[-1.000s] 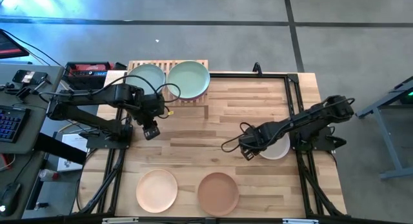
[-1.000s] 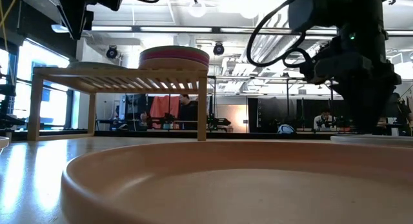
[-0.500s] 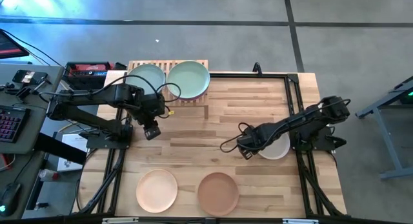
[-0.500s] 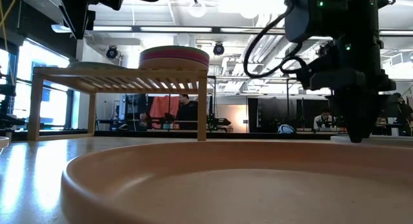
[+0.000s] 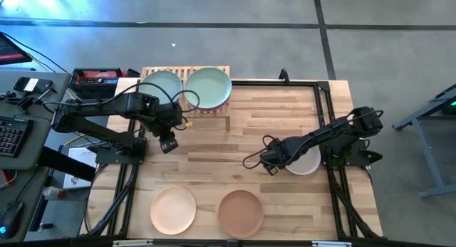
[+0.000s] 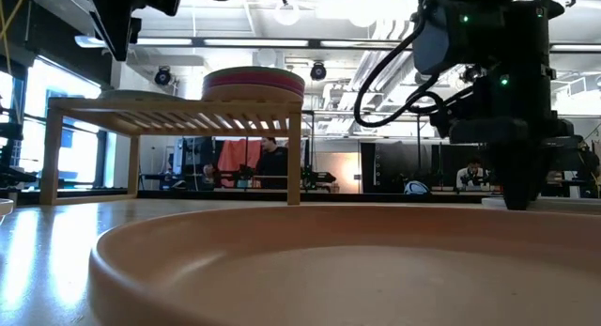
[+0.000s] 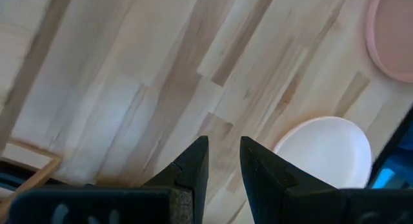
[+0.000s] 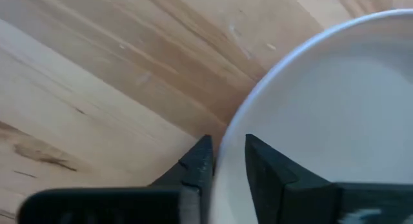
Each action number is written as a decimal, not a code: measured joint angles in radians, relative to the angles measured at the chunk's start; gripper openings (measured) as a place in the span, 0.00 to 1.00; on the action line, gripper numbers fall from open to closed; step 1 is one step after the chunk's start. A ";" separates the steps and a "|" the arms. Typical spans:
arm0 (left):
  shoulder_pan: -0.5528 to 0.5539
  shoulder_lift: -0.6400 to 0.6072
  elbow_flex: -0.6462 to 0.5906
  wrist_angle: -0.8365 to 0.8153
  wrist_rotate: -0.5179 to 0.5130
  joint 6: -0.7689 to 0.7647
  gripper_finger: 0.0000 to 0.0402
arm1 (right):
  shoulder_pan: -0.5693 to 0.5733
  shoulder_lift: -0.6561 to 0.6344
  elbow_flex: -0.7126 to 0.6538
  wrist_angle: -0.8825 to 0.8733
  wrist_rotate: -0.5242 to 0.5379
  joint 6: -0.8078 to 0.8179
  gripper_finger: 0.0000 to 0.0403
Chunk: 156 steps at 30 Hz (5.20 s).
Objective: Place and stack plates onto a shelf
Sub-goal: Stack the gray plate on top of the blue plate on the shelf
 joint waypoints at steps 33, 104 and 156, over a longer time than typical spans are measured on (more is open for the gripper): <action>0.000 0.000 0.000 0.001 -0.005 -0.044 0.19 | 0.020 -0.006 0.309 -0.221 0.035 0.000 0.00; 0.000 0.000 0.000 -0.001 -0.006 -0.018 0.19 | 0.002 0.243 0.246 -0.213 -0.065 -0.052 0.00; -0.002 0.000 0.000 0.096 0.114 -0.688 0.19 | 0.095 0.184 1.045 -0.267 -0.124 -1.448 0.00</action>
